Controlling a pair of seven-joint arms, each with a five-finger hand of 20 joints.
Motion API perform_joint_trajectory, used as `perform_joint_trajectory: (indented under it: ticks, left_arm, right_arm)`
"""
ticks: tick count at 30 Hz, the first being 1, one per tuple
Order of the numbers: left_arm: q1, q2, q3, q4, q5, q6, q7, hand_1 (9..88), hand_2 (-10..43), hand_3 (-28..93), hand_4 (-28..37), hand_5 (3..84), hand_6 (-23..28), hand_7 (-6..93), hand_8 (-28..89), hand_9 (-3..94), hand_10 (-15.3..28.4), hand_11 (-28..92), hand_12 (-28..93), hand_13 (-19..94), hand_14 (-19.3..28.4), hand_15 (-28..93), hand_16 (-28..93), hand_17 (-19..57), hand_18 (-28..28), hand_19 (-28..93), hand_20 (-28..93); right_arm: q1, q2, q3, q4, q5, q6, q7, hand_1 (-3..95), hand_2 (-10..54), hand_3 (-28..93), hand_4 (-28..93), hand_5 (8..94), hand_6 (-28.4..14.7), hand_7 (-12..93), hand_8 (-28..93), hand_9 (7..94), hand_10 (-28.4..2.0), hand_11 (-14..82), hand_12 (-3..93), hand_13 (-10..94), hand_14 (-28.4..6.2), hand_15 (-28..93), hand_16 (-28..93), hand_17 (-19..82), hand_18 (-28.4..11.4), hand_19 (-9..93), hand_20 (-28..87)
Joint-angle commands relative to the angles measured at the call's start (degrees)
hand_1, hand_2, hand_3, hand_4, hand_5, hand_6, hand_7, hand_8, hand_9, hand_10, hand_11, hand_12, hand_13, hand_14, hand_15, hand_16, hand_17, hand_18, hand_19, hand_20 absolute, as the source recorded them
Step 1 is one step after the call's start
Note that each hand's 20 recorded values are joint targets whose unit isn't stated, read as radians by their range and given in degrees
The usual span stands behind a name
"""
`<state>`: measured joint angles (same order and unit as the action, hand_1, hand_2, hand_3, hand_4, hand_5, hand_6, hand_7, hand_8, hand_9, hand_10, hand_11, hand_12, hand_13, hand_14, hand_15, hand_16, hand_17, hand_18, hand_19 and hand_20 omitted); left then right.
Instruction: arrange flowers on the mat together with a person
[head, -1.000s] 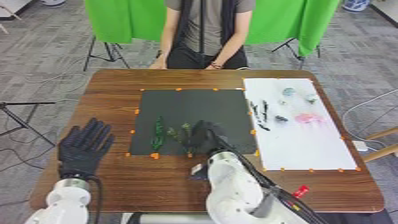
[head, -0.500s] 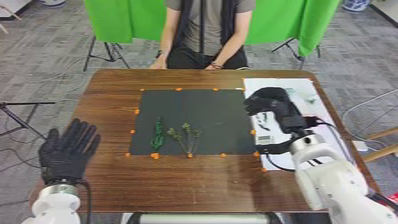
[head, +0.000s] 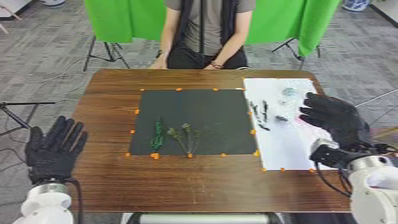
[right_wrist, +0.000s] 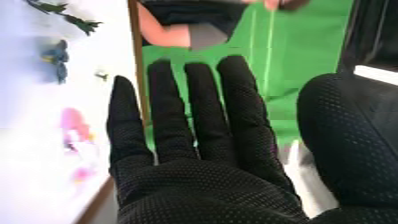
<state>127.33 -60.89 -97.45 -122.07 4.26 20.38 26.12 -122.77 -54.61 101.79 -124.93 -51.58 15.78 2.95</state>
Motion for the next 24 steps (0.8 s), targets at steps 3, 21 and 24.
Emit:
perform_joint_trajectory:
  ticks: [3,21,24]
  left_arm:
    - [-0.5,0.54,1.84,0.39,2.87,-0.68,-1.05,27.1,21.7,61,-28.3,48.7,8.9,10.4,-10,41.3,13.4,17,5,32,15.5,29,-8,-5.2,15.8,41,7]
    - [0.3,0.04,1.97,-0.08,1.17,0.51,0.60,22.8,16.0,74,-28.3,43.3,8.3,10.8,-10,31.0,11.6,17,4,28,14.2,28,-8,-5.9,15.6,40,7]
    - [-0.2,0.28,2.48,-0.89,-1.40,4.81,1.60,23.4,16.2,74,-28.3,43.2,8.4,10.9,-10,30.6,11.5,17,3,28,14.5,29,-7,-5.9,15.6,41,7]
  right_arm:
    - [-2.1,-2.5,3.4,0.2,-0.1,-6.5,-2.7,20.5,9.3,81,-25,48.0,-3.4,19,-13,45.7,-13.3,5.4,13.2,35,-14.0,10,17,12,-18.1,34,11]
    - [-4.3,-5.9,8.4,0.0,0.2,-12.8,-2.4,19.9,9.7,81,-24,47.5,-3.0,18,-12,45.4,-12.7,5.4,12.5,35,-13.3,11,14,12,-18.2,33,12]
    - [-4.6,-7.3,9.4,-0.2,0.7,-14.4,-1.5,19.8,9.7,81,-24,47.5,-3.0,18,-12,45.5,-12.6,5.4,12.4,35,-13.3,11,14,12,-18.3,34,12]
